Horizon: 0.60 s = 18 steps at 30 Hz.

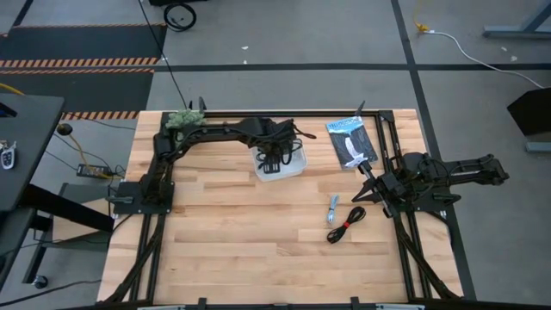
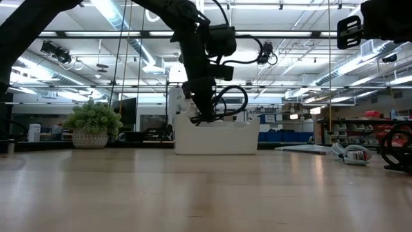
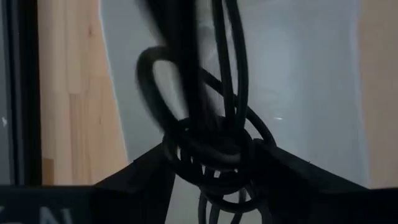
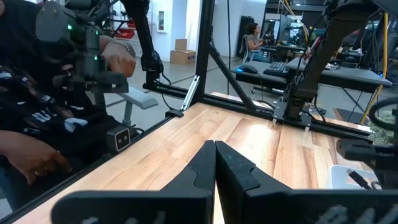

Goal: Pick and place USB-C Cables
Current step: Put the left black charger cable into the white bin

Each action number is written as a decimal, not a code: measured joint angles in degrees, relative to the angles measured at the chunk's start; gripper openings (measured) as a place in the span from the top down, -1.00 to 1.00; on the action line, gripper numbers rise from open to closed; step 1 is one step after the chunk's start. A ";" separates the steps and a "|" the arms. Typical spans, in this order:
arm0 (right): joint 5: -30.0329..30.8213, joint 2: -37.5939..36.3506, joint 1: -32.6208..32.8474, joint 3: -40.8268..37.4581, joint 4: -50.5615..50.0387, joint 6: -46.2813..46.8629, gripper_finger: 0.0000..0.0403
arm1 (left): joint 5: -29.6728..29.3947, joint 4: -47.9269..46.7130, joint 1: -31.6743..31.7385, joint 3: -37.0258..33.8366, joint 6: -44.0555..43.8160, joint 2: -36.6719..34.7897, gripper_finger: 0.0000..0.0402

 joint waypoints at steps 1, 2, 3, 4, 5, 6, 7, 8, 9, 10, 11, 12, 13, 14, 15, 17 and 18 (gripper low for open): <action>-0.06 -0.01 0.01 0.00 0.04 0.00 0.92 | -0.05 -0.37 -0.18 0.00 -0.02 -0.27 -0.08; -0.09 -0.02 -0.01 0.00 0.09 0.00 0.92 | -0.05 -0.52 -0.30 0.00 -0.04 -0.46 -0.08; -0.07 -0.01 -0.01 0.00 0.03 0.00 0.92 | -0.09 -0.45 -0.37 0.02 -0.04 -0.52 -0.08; -0.12 0.00 0.01 0.00 0.03 -0.01 0.92 | -0.08 -0.58 -0.40 0.02 -0.10 -0.52 -0.08; -0.13 -0.02 0.00 0.02 0.09 0.00 0.92 | -0.06 -0.92 -0.40 0.00 -0.22 -0.50 -0.08; -0.12 -0.02 -0.01 0.02 0.07 -0.02 0.92 | 0.07 -0.98 -0.38 -0.02 -0.25 -0.50 -0.09; -0.11 0.00 0.01 0.00 0.02 -0.02 0.92 | 0.37 -0.70 -0.38 -0.02 -0.09 -0.46 -0.10; -0.13 -0.02 0.01 0.02 0.05 0.00 0.92 | 0.75 -0.56 -0.38 0.00 -0.04 -0.38 -0.11; -0.13 -0.02 0.00 0.00 0.08 0.00 0.92 | 1.38 -0.61 -0.38 0.00 -0.02 -0.23 -0.14; -0.11 -0.02 -0.01 0.02 0.02 -0.02 0.92 | 2.09 -0.65 -0.38 0.00 -0.02 -0.07 -0.18; -0.13 -0.02 0.01 0.02 0.02 -0.01 0.92 | 2.72 -0.67 -0.38 -0.02 0.00 -0.02 -0.22; -0.13 -0.02 0.01 0.01 0.06 -0.01 0.92 | 3.07 -0.60 -0.38 0.00 -0.01 0.02 -0.28; -0.11 -0.02 -0.01 0.00 0.05 0.00 0.92 | 3.15 -0.45 -0.39 0.00 -0.03 0.07 -0.33; -0.12 -0.02 0.00 0.01 0.02 0.00 0.92 | 3.16 -0.53 -0.45 0.00 -0.06 0.17 -0.40; -0.13 -0.02 0.01 0.01 0.03 -0.01 0.92 | 3.16 -0.96 -0.50 0.00 -0.12 0.26 -0.46; -0.13 -0.02 -0.01 0.01 0.04 -0.02 0.92 | 3.11 -1.28 -0.78 0.00 -0.52 0.33 -0.56; -0.13 -0.02 -0.01 0.02 0.04 0.00 0.92 | 3.09 -1.33 -0.81 0.00 -0.81 0.33 -0.59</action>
